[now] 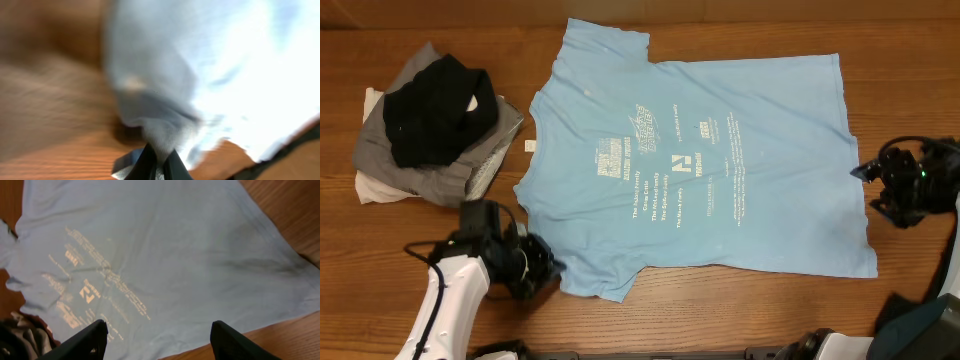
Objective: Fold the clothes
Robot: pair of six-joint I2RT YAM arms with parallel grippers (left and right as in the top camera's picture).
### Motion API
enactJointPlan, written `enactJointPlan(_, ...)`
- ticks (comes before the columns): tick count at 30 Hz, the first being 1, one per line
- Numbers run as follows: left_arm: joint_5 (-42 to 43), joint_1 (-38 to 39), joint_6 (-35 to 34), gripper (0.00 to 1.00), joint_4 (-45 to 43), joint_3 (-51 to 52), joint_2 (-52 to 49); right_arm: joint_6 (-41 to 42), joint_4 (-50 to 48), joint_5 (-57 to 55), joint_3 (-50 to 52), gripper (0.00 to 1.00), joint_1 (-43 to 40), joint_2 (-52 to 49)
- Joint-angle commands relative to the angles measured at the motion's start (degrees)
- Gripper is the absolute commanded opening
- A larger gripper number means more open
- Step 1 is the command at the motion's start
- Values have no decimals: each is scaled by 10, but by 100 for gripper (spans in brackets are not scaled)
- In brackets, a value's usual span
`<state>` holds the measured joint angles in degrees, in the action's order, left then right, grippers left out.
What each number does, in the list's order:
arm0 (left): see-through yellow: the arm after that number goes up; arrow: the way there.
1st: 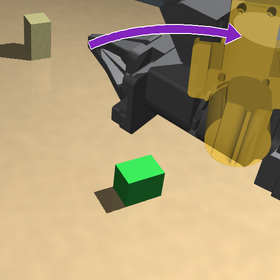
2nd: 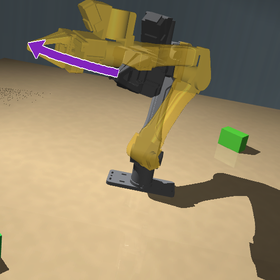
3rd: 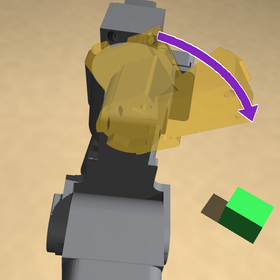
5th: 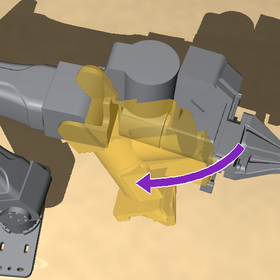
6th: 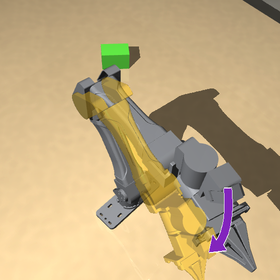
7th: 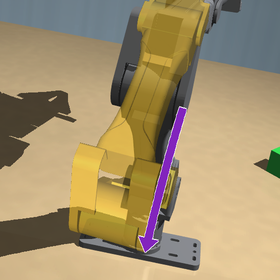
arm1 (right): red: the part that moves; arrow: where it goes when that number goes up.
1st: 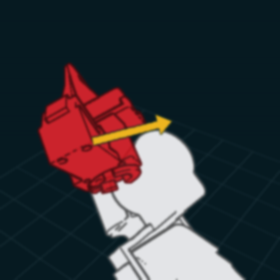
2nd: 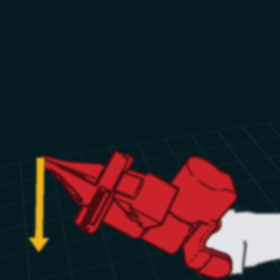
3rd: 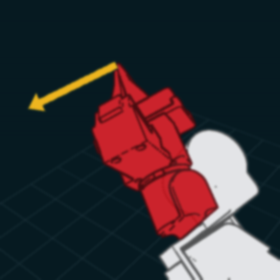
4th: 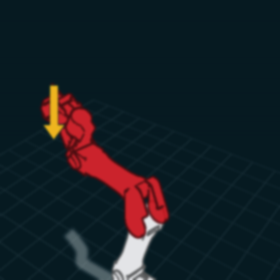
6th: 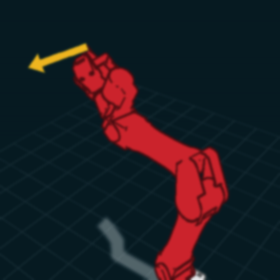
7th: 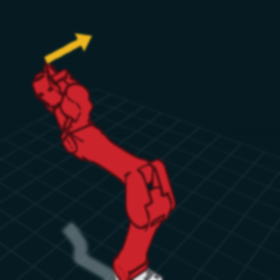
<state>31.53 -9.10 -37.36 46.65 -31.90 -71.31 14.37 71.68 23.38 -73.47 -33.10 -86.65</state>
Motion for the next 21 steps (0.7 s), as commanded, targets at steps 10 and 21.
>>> enactJointPlan(10, 45, 1, 33, 4, 16, -73, 1, 85, -85, -108, 189, 66, -138, -2)
enactJointPlan(21, 41, 1, 49, 7, 25, -73, 1, 95, -168, -106, 309, 61, -195, -1)
